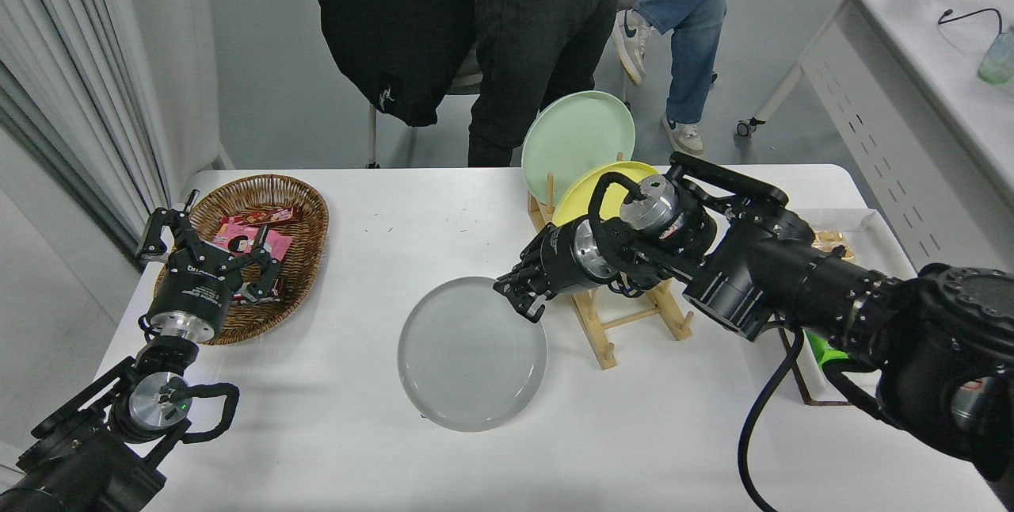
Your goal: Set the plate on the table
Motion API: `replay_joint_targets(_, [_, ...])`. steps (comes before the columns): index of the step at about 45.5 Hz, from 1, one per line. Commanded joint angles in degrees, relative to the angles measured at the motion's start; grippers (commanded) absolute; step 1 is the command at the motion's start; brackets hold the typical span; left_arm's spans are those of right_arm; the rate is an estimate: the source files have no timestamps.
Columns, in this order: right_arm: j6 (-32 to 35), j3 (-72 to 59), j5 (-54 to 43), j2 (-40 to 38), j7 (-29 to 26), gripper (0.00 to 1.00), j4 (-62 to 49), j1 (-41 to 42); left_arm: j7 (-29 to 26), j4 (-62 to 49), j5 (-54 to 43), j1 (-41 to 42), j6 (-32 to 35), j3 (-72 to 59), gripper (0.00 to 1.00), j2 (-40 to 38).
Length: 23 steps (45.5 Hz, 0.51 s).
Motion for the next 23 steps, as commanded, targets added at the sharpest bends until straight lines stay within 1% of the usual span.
replay_joint_targets(1, [-4.8,2.3,-0.3,0.0,0.0,0.0,-1.2,-1.3,0.0,0.0,0.0,0.0,0.0,0.0,0.98,0.0])
replay_joint_targets(8, [-4.1,2.7,-0.3,0.0,0.1,0.0,-1.1,-2.7,0.0,0.0,0.0,0.0,0.0,0.0,0.98,0.0])
replay_joint_targets(17, [2.4,4.7,-0.1,0.0,1.8,0.0,-1.1,-4.9,0.0,0.0,-0.1,0.0,0.0,0.0,0.98,0.0])
replay_joint_targets(23, [4.0,5.7,0.2,0.0,3.5,0.0,-1.3,-5.6,0.0,0.0,0.0,0.0,0.0,0.0,0.98,0.0])
